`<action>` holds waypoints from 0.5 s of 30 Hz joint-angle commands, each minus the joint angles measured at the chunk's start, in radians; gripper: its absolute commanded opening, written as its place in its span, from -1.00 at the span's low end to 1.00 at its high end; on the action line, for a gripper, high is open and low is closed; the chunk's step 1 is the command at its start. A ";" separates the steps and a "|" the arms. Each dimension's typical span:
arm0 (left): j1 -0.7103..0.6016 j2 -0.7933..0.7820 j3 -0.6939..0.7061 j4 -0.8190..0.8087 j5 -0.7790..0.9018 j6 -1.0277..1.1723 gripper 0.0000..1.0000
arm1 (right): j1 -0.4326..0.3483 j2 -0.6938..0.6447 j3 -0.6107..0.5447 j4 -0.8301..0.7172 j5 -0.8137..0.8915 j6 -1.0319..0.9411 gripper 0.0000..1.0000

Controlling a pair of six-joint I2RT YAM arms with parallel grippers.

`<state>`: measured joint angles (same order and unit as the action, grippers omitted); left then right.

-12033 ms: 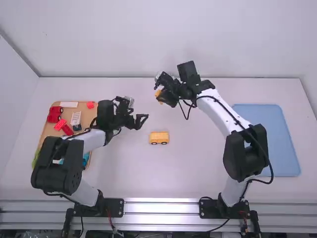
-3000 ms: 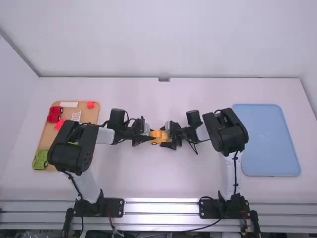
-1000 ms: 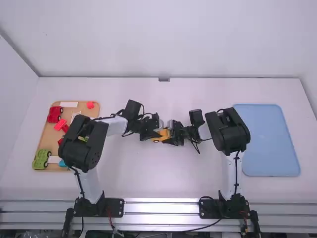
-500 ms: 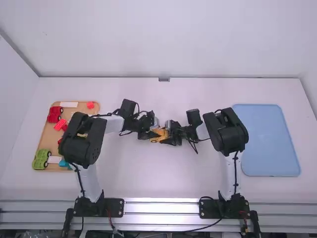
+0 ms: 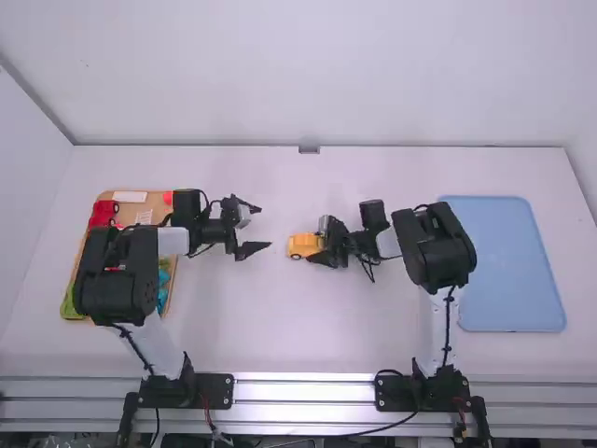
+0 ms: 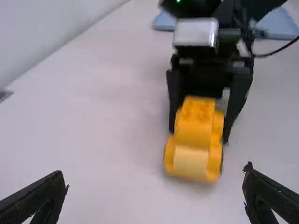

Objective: Assemble lego blocks to make yellow taxi

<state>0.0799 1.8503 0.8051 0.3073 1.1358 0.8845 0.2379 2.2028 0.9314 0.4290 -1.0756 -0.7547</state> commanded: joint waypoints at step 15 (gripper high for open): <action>-0.002 -0.063 -0.237 0.620 -0.446 -0.447 0.98 | -0.560 -0.609 0.064 -0.716 1.042 0.376 -0.18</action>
<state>0.0822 1.8153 0.5774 0.9154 0.7280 0.4980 -0.2512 1.6150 1.0035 -0.2901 -0.2947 -0.5224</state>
